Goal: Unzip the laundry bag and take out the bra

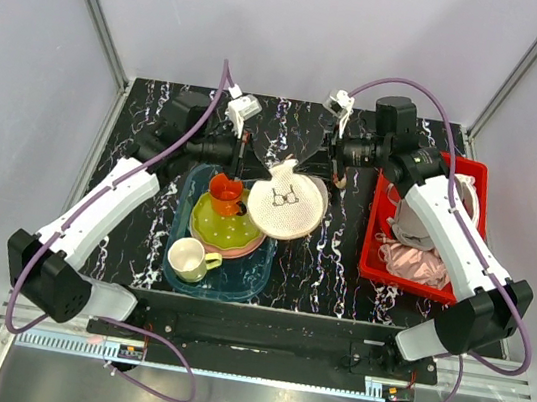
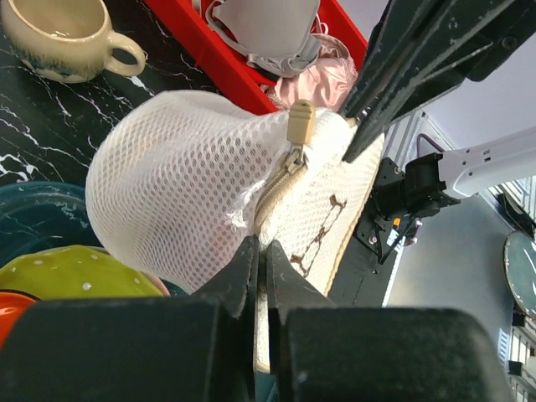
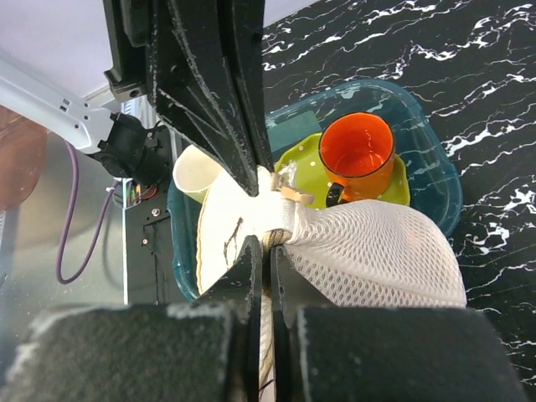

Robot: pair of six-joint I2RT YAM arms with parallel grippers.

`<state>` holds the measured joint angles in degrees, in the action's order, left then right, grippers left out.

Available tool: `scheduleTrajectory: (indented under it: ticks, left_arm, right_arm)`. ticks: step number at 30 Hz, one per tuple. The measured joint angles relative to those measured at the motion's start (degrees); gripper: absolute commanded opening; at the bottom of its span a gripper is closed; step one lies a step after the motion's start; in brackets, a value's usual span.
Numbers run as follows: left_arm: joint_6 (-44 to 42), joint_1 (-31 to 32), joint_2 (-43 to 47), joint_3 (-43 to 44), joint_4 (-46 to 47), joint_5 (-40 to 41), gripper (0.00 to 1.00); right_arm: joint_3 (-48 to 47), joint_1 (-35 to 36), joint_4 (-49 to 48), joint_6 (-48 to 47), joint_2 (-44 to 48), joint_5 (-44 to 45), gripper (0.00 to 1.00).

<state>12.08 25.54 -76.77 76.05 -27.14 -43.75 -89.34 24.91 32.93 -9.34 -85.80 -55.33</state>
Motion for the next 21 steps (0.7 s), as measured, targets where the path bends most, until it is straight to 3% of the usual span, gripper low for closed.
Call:
scheduleTrajectory:
  ticks: [4,13,21]
  left_arm:
    - [2.6,0.0,1.5,-2.6,3.8,1.0,0.0]
    - [12.4,-2.0,1.7,-2.6,7.6,12.4,0.0]
    - [32.5,-2.8,7.7,-8.7,12.1,31.7,0.0]
  right_arm:
    - [0.7,0.2,-2.1,3.1,0.1,5.4,0.72]
    - [7.9,0.3,-8.7,25.8,4.1,35.7,0.82]
    - [28.1,1.5,-19.0,47.9,23.0,39.7,0.91]
